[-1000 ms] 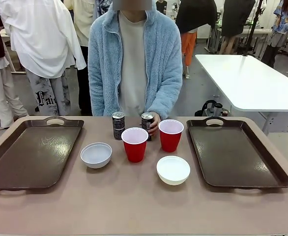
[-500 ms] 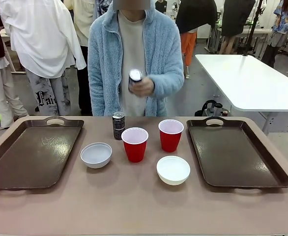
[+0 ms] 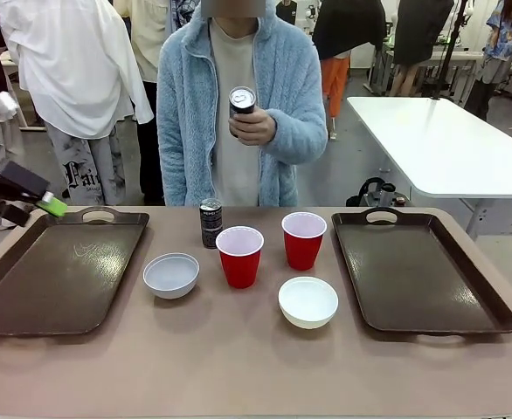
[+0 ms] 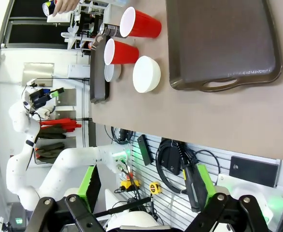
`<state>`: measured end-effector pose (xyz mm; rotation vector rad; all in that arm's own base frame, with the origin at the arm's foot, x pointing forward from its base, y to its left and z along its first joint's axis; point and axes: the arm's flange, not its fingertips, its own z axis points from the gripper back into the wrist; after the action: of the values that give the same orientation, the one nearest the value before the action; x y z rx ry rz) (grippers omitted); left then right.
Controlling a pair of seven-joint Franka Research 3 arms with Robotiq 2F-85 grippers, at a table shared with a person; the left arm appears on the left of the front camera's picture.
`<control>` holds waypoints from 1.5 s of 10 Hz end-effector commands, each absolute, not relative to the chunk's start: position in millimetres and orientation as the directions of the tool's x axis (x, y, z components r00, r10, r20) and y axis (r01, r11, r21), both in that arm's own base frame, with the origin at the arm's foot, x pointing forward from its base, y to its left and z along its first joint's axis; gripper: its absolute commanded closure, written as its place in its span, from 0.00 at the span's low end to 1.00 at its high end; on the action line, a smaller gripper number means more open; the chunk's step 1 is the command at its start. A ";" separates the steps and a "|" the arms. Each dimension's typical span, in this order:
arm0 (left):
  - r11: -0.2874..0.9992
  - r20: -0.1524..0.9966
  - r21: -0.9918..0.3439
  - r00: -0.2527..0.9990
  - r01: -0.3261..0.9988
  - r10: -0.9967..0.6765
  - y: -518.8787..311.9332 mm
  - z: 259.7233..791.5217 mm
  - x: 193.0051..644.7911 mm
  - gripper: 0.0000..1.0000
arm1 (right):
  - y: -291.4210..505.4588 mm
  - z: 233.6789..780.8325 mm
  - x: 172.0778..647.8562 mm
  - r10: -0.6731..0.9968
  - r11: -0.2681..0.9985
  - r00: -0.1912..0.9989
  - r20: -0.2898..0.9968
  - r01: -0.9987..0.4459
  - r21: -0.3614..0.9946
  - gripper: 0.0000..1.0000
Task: Prepare tableware on both trays.
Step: Pick up a Picnic Bowl from the table and place it on a Handle tray.
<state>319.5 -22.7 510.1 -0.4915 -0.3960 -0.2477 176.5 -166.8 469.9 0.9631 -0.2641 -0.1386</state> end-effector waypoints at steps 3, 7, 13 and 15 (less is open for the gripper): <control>0.848 0.435 -0.422 0.892 0.320 -0.120 -5.2 512.2 316.9 0.00 | -166.6 469.3 177.3 -0.231 0.565 0.960 0.157 0.001 0.825 0.00; 0.932 0.249 -0.159 0.927 0.326 -0.282 -110.8 501.6 427.0 0.00 | -166.6 469.3 177.3 -0.231 0.565 0.960 0.157 0.001 0.825 0.00; 0.879 0.116 0.049 0.871 0.474 -0.477 -201.3 391.1 441.1 0.00 | -166.6 469.3 177.3 -0.231 0.565 0.960 0.157 0.001 0.825 0.00; 0.858 0.155 0.058 0.844 0.511 -0.513 -215.3 369.9 436.7 0.00 | -166.6 469.3 177.3 -0.231 0.565 0.960 0.157 0.001 0.825 0.00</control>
<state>435.7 -215.6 375.7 0.0097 -0.1173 -0.5532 176.4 -166.9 470.0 0.9632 -0.2646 -0.1387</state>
